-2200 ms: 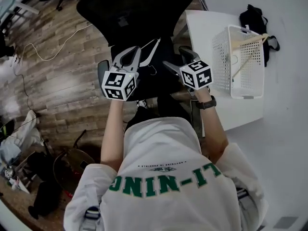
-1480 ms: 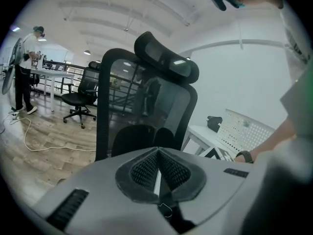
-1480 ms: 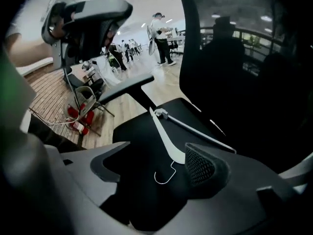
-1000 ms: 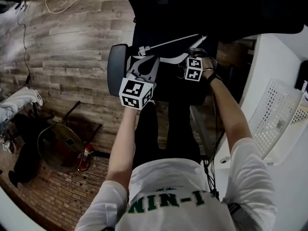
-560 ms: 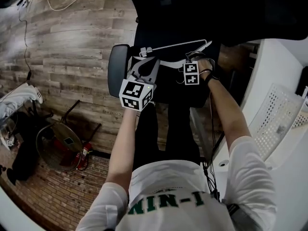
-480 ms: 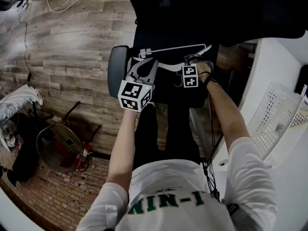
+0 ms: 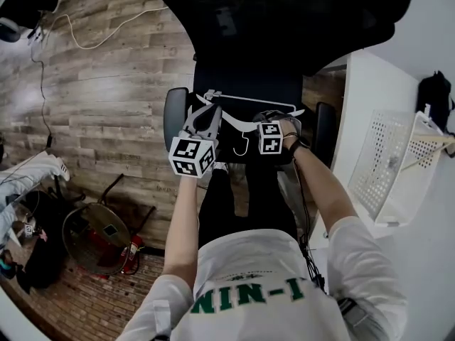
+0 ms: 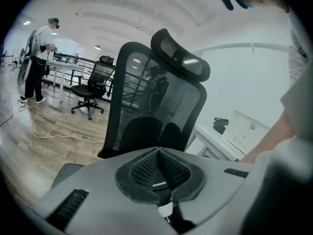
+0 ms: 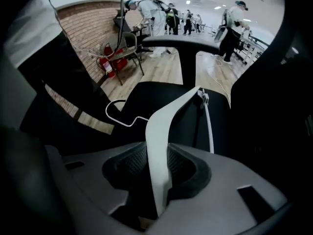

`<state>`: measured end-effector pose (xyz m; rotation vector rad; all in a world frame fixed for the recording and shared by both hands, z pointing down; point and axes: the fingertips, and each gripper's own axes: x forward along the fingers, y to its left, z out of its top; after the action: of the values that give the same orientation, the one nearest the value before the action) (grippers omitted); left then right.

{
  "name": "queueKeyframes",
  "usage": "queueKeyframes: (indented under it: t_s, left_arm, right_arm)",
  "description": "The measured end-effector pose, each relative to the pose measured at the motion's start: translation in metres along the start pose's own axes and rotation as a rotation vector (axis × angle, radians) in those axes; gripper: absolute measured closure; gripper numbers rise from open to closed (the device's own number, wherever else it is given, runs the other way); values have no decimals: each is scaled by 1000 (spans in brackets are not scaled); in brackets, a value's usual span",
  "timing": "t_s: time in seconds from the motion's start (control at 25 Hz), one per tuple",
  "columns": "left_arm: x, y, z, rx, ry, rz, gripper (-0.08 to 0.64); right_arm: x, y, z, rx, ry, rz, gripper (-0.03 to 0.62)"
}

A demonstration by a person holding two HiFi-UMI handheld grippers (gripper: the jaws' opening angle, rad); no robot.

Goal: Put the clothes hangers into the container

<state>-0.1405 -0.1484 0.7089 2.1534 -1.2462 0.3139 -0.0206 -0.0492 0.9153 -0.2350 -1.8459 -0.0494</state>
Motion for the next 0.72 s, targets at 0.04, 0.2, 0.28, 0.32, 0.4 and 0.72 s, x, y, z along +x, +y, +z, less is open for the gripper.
queueKeyframes:
  t_s: [0.04,0.2,0.28,0.32,0.4,0.72]
  left_arm:
    - [-4,-4,4,0,-5,-4,557]
    - [-24,-21,25,15,-32,-29,557]
    - [-34,-26,36,29,-50,-37,557]
    - [-40,-27,41,32,-59,-39,557]
    - [-52,-31,50,33,-78,-41,557]
    - [-92,-47,75,55,-126,-59,557]
  right_arm:
    - [-5,4,6,44,-22,6,446]
    - [-29,16,19,222,-104,8,448]
    - [-39,14,23,301,-135,-12,448]
    - [-45,14,25,343,-153,-20,449]
    - [-58,17,29,443,-194,-30,449]
    - [-126,17,46,796,-434,-137,449]
